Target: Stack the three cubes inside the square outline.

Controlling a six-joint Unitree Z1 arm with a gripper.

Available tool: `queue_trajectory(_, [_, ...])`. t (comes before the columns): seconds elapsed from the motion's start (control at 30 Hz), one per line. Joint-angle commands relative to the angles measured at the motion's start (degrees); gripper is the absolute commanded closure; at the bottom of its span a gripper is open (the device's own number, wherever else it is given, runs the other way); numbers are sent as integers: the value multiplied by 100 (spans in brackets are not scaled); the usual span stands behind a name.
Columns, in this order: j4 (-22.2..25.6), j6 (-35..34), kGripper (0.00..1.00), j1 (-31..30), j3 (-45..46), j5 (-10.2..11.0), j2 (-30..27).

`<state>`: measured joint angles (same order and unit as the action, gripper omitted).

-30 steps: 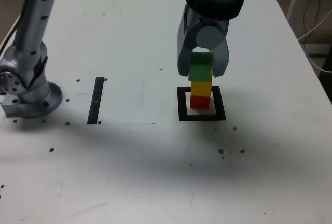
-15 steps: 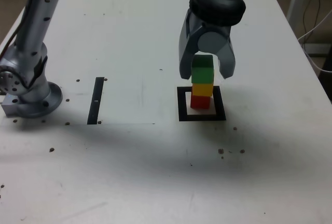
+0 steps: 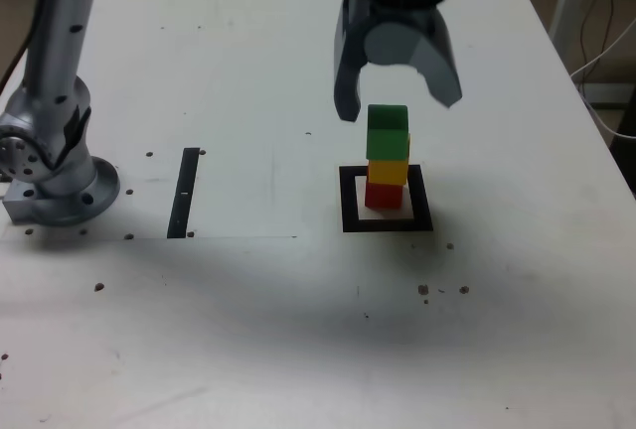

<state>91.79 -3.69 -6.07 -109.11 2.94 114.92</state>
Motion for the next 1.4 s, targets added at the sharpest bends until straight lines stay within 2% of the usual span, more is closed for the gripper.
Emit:
queue_trajectory(0.0, [101,21,1,9,-66,-83,-190])
queue_trajectory(0.17, [178,96,1,9,64,-232,-780])
queue_trajectory(0.37, [154,167,1,10,1080,-304,-1730])
queue_trajectory(0.7, [-227,175,1,13,3171,-183,-2658])
queue_trajectory(0.83, [-666,239,1,63,3826,-147,-2863])
queue_trajectory(1.07, [-1479,333,1,149,4798,-97,-2909])
queue_trajectory(1.37, [-1886,354,1,150,5315,-319,-2995])
